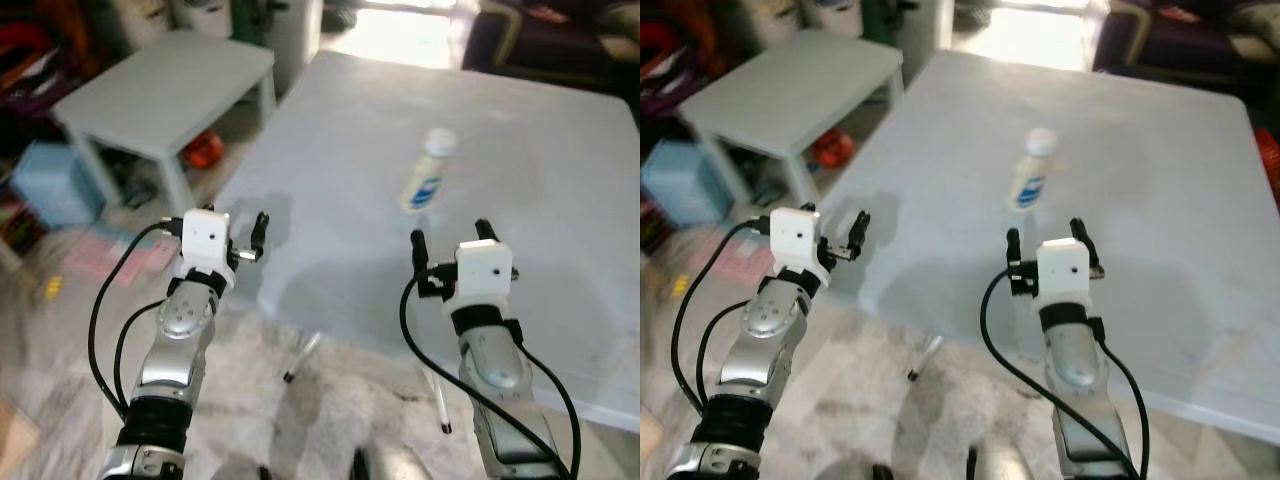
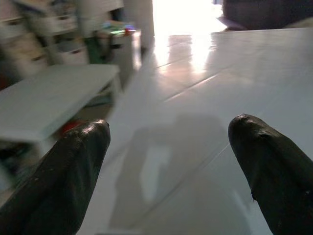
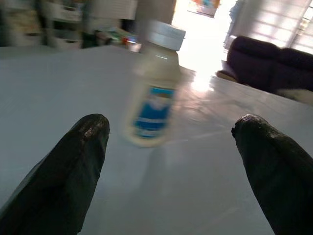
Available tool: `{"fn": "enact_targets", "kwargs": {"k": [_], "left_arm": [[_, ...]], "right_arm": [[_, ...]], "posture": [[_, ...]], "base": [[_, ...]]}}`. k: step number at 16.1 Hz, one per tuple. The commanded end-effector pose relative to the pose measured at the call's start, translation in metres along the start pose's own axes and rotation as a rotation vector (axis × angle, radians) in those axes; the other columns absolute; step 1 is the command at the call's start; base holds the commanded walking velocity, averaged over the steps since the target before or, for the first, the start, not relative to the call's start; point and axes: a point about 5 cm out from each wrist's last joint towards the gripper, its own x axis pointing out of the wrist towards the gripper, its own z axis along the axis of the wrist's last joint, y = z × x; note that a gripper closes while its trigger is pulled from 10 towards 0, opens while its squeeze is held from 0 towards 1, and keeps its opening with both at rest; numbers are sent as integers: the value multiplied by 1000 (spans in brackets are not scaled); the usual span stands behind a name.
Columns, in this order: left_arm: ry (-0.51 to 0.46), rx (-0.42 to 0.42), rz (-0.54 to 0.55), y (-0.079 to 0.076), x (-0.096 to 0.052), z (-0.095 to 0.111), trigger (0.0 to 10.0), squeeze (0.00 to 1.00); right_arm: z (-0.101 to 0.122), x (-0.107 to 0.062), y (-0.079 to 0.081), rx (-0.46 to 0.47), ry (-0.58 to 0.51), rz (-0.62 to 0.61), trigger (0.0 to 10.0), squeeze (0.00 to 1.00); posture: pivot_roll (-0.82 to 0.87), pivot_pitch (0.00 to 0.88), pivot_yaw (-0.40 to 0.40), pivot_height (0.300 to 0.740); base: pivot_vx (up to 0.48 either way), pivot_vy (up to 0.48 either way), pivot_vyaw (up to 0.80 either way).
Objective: Restocking fridge
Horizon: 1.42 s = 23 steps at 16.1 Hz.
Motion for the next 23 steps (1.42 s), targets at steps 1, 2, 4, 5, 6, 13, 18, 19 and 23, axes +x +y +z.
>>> {"fn": "enact_targets", "kwargs": {"k": [1,2,4,5,6,13,18,19,23], "left_arm": [[-30,-11,-37,-10,4,7,10000,0],[-29,-10,-33,-9,3,7,10000,0],[-27,-16,-31,-8,1,6,10000,0],[-26,-16,-31,-7,1,6,10000,0],[-26,-16,-30,-7,1,6,10000,0],[7,-8,-7,-1,-4,5,10000,0],[25,9,-16,3,-8,4,10000,0],[28,11,-18,3,-7,4,10000,0],[24,42,34,13,-4,7,10000,0]], "right_arm": [[-2,-1,-8,-7,16,-34,10000,0],[-2,-1,-7,-10,11,-29,10000,0],[-1,0,-5,-8,11,-23,10000,0],[0,1,-4,-10,7,-21,10000,0],[1,5,-7,-5,4,-29,10000,0],[20,37,-8,-30,-74,90,10000,0],[34,58,-3,29,-119,151,10000,1000],[37,60,2,15,-135,169,10000,1000],[50,65,17,46,-164,249,10000,0]], "posture": [[-111,96,16,740],[-110,99,14,740],[-108,102,13,740],[-105,106,14,740],[-105,107,16,740],[-67,134,36,740],[-51,144,49,740],[-49,146,52,740],[-49,152,59,740]], "base": [[0,0,-800],[0,0,-800],[0,0,-678],[0,0,0],[0,0,0],[0,0,0],[0,0,0],[0,0,0],[0,0,0]]}}
